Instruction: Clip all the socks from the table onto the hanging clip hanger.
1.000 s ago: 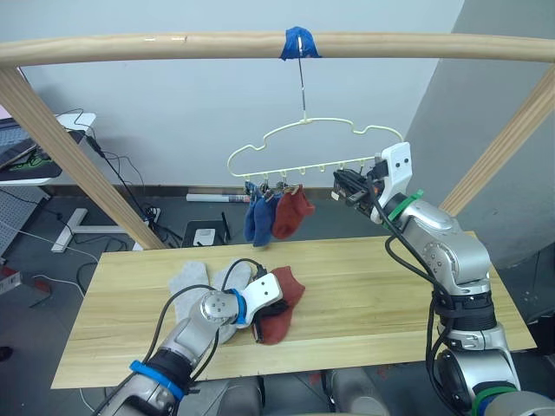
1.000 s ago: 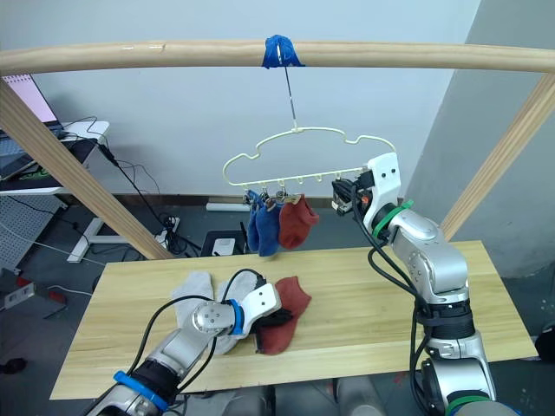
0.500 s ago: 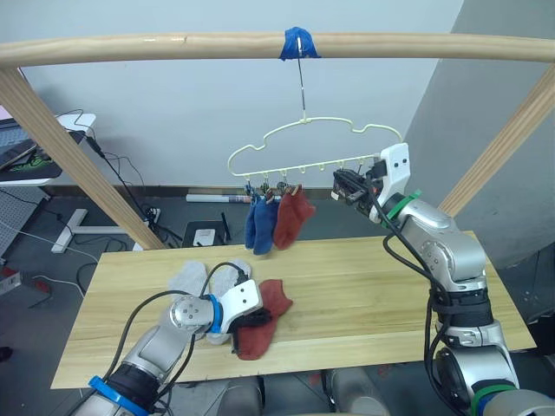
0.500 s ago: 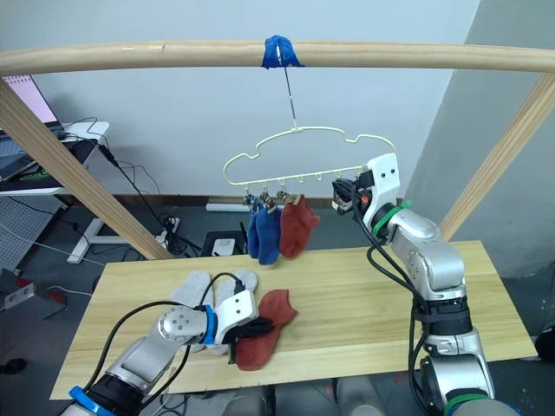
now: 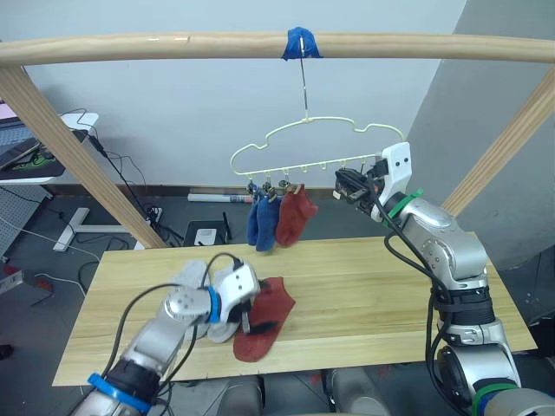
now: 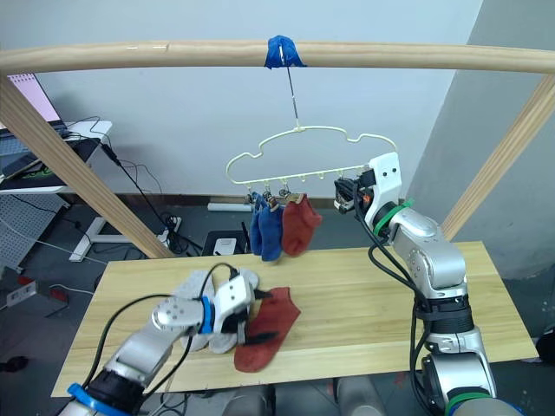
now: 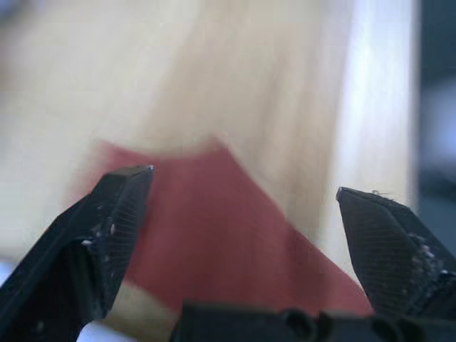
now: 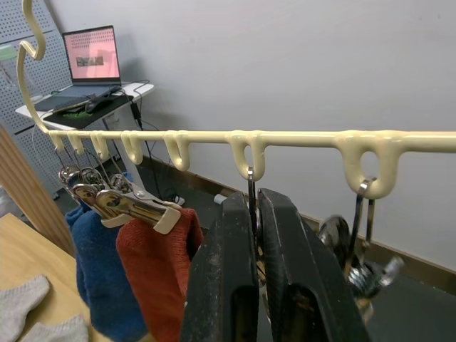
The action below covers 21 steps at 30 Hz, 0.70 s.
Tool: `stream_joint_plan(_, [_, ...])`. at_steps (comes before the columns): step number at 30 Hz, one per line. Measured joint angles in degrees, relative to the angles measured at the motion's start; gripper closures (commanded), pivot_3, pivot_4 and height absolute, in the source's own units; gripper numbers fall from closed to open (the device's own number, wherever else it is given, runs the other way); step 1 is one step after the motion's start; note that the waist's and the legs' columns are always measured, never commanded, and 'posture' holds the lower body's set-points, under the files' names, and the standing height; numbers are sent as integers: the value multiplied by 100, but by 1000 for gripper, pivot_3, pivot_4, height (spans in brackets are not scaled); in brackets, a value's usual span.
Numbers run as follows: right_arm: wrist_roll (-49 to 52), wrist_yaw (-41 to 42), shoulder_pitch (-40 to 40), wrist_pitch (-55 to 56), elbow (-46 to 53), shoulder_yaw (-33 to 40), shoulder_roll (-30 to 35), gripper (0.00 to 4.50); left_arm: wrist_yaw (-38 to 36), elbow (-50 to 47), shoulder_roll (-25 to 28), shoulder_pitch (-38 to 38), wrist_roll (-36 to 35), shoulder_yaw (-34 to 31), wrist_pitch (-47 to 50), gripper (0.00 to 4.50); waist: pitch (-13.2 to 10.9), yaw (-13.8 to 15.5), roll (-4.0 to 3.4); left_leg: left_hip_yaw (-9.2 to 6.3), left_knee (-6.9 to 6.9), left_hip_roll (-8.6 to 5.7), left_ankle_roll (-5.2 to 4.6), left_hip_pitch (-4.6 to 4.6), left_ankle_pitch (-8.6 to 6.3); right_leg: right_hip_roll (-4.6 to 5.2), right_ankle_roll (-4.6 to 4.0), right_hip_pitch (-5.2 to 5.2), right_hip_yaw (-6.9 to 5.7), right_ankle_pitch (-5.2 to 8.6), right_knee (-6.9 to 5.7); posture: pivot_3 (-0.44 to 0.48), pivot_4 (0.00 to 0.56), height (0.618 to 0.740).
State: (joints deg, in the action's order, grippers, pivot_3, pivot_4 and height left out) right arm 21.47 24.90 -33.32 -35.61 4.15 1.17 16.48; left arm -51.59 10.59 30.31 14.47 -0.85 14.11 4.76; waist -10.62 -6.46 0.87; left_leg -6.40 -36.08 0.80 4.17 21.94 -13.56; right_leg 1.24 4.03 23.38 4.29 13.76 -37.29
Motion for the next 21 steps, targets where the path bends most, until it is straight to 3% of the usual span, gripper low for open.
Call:
stream_joint_plan(8, [3,-12,-19,40,2,0,-21,4500,396,1235,-555,268,377,199,99,47,0,-96,0,-2,7,0,-1,3,-1,1,-28,2,-1,-16,4,-145,151,740])
stream_joint_plan(16, [5,-19,-19,27,25,1,-8,4500,231,1426,-598,322,613,453,98,47,0,-148,0,-2,3,0,-2,-1,0,-1,-1,1,0,0,-3,-161,140,740])
stream_joint_plan(21, [5,-38,-19,6,71,10,19,4500,93,1370,-491,212,771,589,-125,1479,1,-156,-1,-1,3,0,-2,-1,1,0,-1,1,2,0,-3,-163,136,740])
